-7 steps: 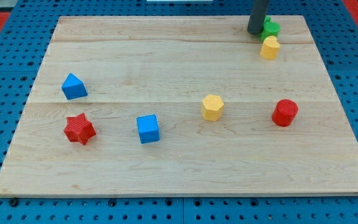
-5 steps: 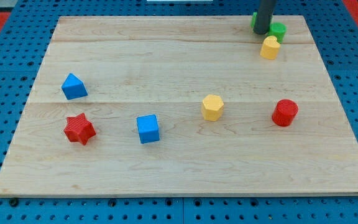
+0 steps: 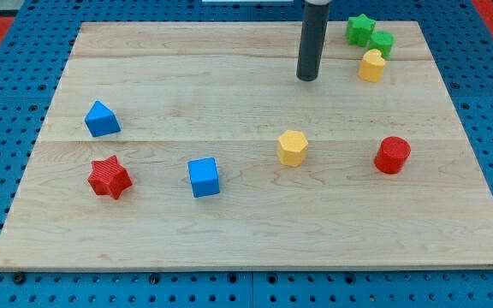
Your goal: Move your arm to the blue triangle
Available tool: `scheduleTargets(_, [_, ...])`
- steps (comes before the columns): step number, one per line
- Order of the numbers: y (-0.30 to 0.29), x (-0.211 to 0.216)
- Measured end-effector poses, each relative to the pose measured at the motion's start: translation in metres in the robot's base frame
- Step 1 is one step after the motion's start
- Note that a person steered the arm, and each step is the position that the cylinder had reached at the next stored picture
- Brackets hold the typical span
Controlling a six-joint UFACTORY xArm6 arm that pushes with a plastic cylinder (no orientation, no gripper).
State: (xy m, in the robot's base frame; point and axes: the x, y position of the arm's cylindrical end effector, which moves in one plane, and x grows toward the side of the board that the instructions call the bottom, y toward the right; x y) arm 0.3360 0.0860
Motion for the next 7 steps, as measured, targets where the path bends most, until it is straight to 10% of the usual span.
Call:
scheduleTargets(3, [-0.004,0.052])
scheduleTargets(7, [-0.15,0.051])
